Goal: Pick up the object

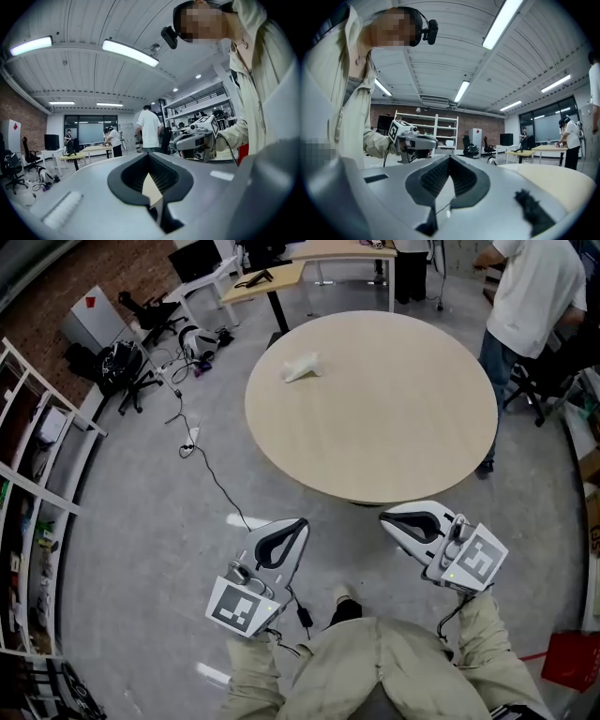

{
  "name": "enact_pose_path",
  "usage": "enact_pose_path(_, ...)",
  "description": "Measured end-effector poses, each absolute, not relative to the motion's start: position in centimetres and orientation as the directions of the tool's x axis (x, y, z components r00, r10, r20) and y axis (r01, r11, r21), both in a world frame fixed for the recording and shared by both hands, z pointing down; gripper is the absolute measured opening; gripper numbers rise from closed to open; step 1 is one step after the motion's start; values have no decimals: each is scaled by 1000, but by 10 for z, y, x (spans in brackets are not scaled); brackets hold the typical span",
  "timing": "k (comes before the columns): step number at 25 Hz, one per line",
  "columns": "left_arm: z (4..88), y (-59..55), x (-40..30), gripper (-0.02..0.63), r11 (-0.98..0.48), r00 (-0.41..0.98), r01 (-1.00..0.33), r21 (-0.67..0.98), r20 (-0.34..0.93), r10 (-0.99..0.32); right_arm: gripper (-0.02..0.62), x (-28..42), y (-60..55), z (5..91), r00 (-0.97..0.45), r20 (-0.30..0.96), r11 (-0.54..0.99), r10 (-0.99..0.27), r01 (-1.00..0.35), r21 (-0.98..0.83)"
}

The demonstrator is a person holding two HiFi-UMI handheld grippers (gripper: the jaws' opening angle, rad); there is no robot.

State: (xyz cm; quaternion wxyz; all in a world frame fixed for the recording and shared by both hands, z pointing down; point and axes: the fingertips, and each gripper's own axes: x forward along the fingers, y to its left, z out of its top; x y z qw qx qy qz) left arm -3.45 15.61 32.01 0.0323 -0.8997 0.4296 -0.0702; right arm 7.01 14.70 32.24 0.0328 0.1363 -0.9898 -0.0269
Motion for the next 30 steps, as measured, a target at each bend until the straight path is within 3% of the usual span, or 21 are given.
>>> enact_pose_path(11, 326, 93, -101, 6, -671, 661, -728, -138, 119, -741, 2, 0, 88, 326, -948, 64, 950, -311, -308, 56)
enact_pose_path(30, 322, -7, -124, 6, -670, 663, -733, -119, 99, -742, 2, -42, -11, 317, -962, 52, 962, -269, -265, 71)
